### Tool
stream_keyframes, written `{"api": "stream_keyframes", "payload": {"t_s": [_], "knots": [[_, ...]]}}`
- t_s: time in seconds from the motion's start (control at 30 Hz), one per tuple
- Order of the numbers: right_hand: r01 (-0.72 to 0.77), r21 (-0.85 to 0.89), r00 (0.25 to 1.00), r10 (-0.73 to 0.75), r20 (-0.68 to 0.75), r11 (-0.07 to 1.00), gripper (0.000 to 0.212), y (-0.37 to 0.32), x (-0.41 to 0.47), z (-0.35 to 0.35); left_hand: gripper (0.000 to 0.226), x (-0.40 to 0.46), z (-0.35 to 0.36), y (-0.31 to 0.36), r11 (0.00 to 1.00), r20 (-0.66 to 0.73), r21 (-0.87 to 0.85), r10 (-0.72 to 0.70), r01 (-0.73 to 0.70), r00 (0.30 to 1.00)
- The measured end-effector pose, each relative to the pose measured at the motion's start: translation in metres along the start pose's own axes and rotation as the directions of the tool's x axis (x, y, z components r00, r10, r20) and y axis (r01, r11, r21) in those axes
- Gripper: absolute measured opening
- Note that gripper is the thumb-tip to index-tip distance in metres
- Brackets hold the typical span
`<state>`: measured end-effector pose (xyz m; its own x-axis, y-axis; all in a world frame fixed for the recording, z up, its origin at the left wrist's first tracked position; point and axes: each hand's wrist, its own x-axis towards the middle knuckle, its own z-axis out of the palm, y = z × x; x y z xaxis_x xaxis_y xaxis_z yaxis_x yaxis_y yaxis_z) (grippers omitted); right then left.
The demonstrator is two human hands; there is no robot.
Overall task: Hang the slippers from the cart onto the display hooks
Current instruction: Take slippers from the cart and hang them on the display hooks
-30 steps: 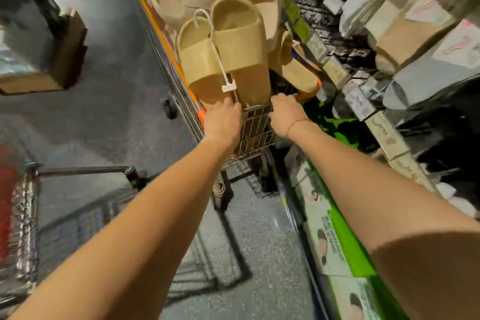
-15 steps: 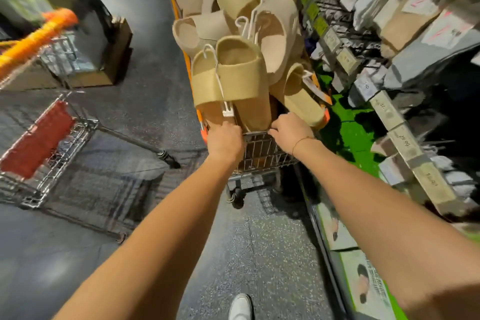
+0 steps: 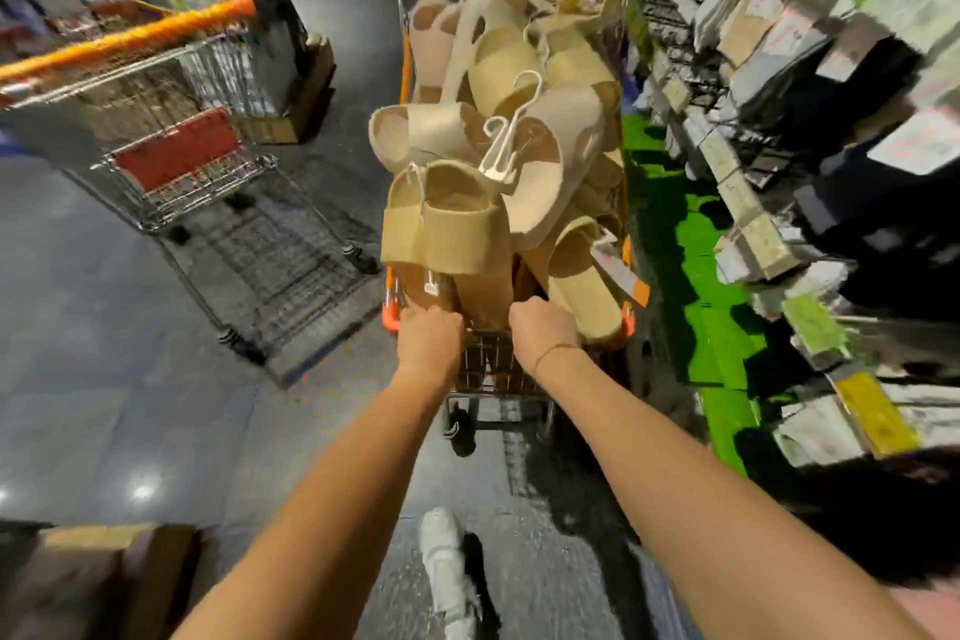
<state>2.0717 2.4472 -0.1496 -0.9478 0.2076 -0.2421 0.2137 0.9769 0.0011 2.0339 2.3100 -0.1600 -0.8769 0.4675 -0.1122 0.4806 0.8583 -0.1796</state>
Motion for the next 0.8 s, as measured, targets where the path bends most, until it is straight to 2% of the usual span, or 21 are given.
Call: {"api": "stream_keyframes", "payload": {"t_s": [0.17, 0.4, 0.53, 0.6, 0.8], "knots": [[-0.021, 0.060, 0.996, 0.016, 0.091, 0.998, 0.023, -0.026, -0.109, 0.016, 0.031, -0.105, 0.014, 0.009, 0.996, 0.051, 0.044, 0.073, -0.076, 0.996], [-0.018, 0.073, 0.982, 0.004, 0.186, 0.997, 0.030, -0.072, -0.260, 0.051, 0.030, -0.263, 0.028, 0.007, 0.986, 0.174, -0.008, 0.168, -0.169, 0.970], [-0.073, 0.059, 0.974, 0.058, 0.219, 0.996, 0.028, -0.102, -0.342, 0.073, 0.024, -0.353, 0.035, 0.005, 0.983, 0.238, -0.103, 0.176, -0.155, 0.955], [-0.107, 0.076, 0.973, 0.089, 0.211, 0.991, 0.027, -0.118, -0.386, 0.085, 0.021, -0.398, 0.036, 0.002, 0.984, 0.225, -0.082, 0.174, -0.160, 0.959], [-0.270, 0.131, 0.939, 0.230, 0.257, 0.954, 0.023, -0.164, -0.505, 0.123, 0.032, -0.530, 0.046, -0.013, 0.982, 0.218, -0.174, 0.117, -0.079, 0.969]]}}
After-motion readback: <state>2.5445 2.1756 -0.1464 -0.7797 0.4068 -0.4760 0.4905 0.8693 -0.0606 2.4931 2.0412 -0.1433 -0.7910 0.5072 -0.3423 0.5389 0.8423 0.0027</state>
